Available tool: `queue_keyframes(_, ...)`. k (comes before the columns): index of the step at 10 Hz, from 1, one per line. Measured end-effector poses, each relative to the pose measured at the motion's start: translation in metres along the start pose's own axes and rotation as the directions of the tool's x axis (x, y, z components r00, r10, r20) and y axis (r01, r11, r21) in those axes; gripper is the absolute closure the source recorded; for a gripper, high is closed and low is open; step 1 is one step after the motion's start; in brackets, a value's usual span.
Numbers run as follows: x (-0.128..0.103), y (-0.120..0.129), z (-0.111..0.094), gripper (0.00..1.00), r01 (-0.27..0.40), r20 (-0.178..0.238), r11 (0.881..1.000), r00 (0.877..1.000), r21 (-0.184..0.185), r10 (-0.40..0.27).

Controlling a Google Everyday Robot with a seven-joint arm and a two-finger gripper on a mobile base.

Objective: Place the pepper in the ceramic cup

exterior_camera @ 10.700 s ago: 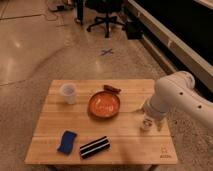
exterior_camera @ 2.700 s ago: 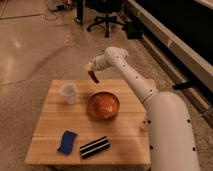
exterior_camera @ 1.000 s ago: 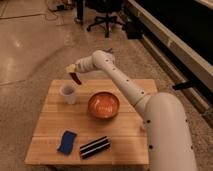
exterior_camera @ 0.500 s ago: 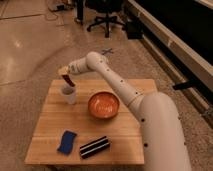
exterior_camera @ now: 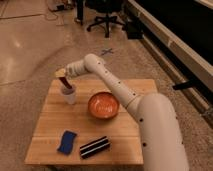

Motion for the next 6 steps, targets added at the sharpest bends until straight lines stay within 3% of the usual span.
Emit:
queue_keyframes(3,-0.0067,0.0052,-0.0024,0.22,-0.016,-0.012,1.000,1.000,-0.001,0.016)
queue_keyframes(6,-0.0107,0.0064,-0.0034,0.20,-0.027,-0.023,1.000,0.999,0.000,0.027)
